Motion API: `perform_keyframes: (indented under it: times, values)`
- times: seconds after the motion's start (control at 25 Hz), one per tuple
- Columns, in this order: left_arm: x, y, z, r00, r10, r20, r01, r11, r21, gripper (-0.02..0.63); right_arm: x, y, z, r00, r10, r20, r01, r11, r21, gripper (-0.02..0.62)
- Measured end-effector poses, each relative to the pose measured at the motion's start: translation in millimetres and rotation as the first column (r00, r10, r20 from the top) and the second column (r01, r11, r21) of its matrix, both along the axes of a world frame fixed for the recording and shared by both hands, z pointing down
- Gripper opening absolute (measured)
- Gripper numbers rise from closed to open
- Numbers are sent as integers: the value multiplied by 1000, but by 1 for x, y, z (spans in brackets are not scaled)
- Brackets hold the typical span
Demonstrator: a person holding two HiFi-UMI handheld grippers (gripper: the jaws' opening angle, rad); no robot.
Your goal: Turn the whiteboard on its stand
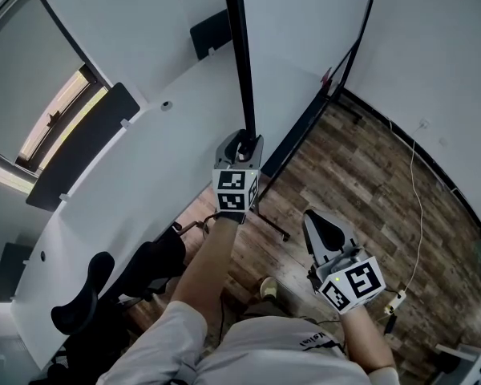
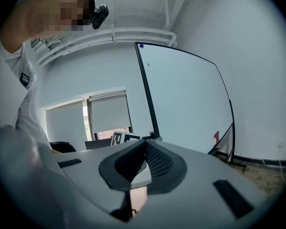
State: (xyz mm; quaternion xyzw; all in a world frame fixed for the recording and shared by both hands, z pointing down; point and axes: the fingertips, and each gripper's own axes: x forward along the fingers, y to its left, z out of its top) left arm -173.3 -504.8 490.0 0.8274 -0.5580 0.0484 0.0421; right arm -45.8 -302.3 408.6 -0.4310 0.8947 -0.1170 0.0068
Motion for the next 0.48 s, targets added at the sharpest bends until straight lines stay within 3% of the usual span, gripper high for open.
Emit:
perform_keyframes:
  times: [0.48]
  values:
    - [-5, 45, 0, 1000, -22, -4, 21, 1000, -15, 197, -5, 25, -2, 999, -29, 19, 29, 1000, 9, 12]
